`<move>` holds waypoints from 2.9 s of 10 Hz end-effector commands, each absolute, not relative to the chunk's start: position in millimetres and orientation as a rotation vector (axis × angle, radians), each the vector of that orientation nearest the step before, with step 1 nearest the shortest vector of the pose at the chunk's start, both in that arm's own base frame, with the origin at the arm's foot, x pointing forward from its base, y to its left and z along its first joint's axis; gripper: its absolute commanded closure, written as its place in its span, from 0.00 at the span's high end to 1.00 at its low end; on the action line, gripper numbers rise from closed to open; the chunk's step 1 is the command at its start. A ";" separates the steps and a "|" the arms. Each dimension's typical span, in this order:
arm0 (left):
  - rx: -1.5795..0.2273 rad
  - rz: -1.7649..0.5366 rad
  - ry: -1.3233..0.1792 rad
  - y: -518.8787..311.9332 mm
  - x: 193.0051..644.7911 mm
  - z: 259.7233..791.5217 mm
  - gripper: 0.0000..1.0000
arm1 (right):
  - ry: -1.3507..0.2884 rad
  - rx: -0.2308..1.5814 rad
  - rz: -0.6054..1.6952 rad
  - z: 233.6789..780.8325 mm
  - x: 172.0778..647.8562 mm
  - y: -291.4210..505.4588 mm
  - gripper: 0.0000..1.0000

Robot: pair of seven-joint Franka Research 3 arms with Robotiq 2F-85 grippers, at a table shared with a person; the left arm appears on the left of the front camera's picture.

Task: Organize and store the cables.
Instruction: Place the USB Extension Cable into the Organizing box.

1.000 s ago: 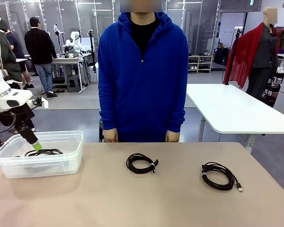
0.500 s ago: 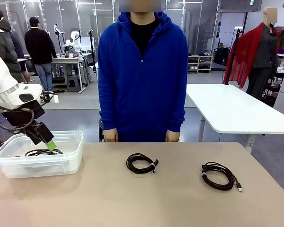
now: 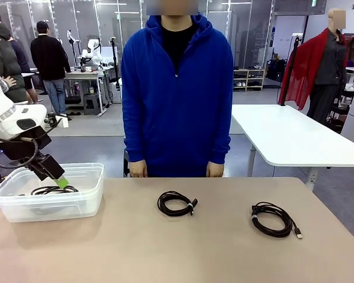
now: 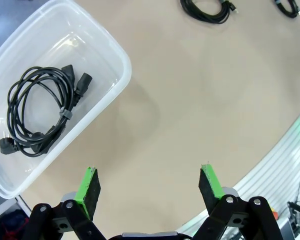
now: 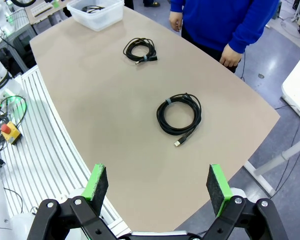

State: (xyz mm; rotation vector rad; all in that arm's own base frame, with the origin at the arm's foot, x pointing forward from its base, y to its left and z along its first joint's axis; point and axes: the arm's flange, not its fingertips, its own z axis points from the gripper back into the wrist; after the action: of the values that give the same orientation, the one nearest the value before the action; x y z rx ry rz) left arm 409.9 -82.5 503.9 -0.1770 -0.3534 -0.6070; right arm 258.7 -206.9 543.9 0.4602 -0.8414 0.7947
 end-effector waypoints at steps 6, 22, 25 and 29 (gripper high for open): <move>-0.177 -0.607 -0.353 -82.5 409.9 503.9 1.00 | -0.843 0.455 0.792 544.0 260.2 -207.3 1.00; -0.004 -0.613 -0.381 -342.5 431.5 538.7 1.00 | -0.843 0.455 0.792 544.0 260.2 -207.3 1.00; -0.037 -0.625 -0.382 -335.0 426.5 532.5 1.00 | -0.843 0.455 0.792 544.0 260.2 -207.3 1.00; -0.037 -0.625 -0.382 -335.0 426.5 532.5 1.00 | -0.843 0.455 0.792 544.0 260.2 -207.3 1.00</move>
State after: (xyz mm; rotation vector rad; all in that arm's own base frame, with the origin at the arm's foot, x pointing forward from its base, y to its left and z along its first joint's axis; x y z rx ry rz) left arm 429.8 -336.9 535.9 -0.0281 -0.3836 -0.6330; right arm 258.8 -207.3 544.3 0.4595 -0.8417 0.7944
